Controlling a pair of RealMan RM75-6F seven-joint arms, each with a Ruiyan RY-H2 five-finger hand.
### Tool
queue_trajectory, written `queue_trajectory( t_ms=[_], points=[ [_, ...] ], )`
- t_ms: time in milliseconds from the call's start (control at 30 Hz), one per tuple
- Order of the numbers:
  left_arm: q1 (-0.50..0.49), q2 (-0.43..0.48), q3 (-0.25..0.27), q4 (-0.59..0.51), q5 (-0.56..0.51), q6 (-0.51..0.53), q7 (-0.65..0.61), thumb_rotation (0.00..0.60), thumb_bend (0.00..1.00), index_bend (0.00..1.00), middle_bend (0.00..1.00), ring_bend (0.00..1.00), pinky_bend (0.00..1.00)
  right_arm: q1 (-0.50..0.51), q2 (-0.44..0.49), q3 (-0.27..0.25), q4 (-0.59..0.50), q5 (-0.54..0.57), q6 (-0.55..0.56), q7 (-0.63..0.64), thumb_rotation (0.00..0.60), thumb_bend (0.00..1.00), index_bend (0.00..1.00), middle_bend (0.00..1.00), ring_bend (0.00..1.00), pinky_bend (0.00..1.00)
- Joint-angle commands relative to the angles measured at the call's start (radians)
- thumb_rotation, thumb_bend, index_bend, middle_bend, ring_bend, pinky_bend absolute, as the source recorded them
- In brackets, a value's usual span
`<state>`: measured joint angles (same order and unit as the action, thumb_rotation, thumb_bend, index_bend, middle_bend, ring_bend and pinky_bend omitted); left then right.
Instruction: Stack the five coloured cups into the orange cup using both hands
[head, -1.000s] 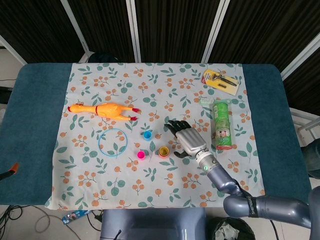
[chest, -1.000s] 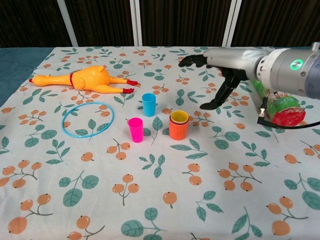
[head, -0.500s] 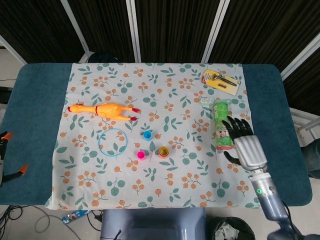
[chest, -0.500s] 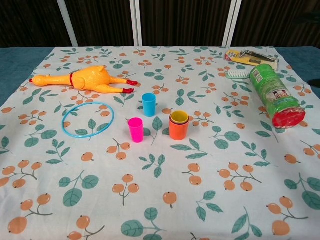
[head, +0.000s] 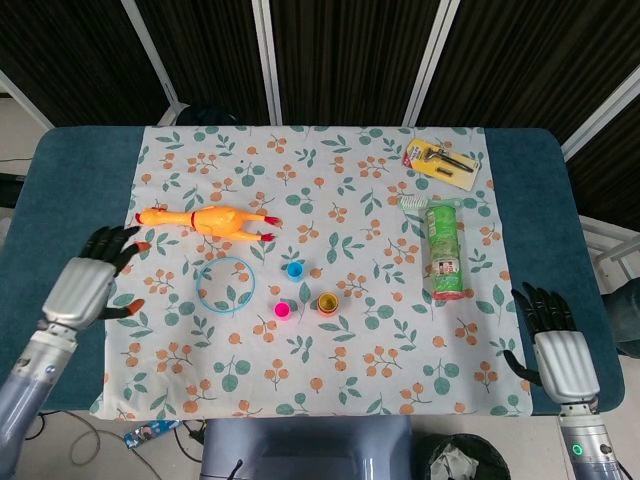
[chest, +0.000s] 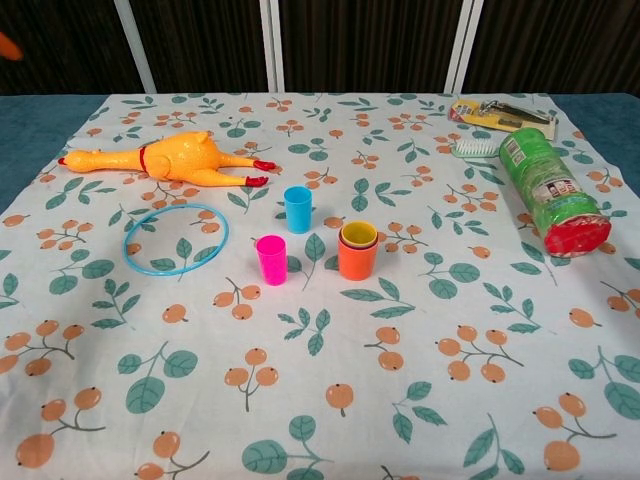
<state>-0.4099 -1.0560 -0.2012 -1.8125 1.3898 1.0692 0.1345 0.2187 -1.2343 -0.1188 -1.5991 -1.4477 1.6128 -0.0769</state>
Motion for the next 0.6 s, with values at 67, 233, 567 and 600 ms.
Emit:
queue_trajectory(
  t_ms=[67,233,567,600],
  points=[
    [-0.192,-0.079,-0.077,-0.009,-0.095,-0.183,0.104,0.6,0.17,0.24,0.04,0.0,0.0,-0.007,-0.009,0.016,0.016,0.008,-0.017,0.012,0.6,0.34,0.05,0.0,0.0,0.08],
    [-0.351,-0.24,-0.11,0.062,-0.24,-0.276,0.244,0.6,0.17,0.25,0.04,0.0,0.0,-0.019,-0.022,0.038,0.026,0.018,-0.018,-0.014,0.6,0.34,0.05,0.0,0.0,0.08],
    [-0.546,-0.514,-0.104,0.226,-0.511,-0.223,0.524,0.6,0.17,0.26,0.04,0.0,0.0,-0.039,-0.029,0.072,0.03,0.036,-0.028,-0.022,0.6,0.34,0.05,0.0,0.0,0.08],
    [-0.56,-0.535,-0.103,0.239,-0.534,-0.212,0.544,0.6,0.17,0.26,0.04,0.0,0.0,-0.039,-0.029,0.074,0.03,0.037,-0.031,-0.021,0.6,0.34,0.05,0.0,0.0,0.08]
  ],
)
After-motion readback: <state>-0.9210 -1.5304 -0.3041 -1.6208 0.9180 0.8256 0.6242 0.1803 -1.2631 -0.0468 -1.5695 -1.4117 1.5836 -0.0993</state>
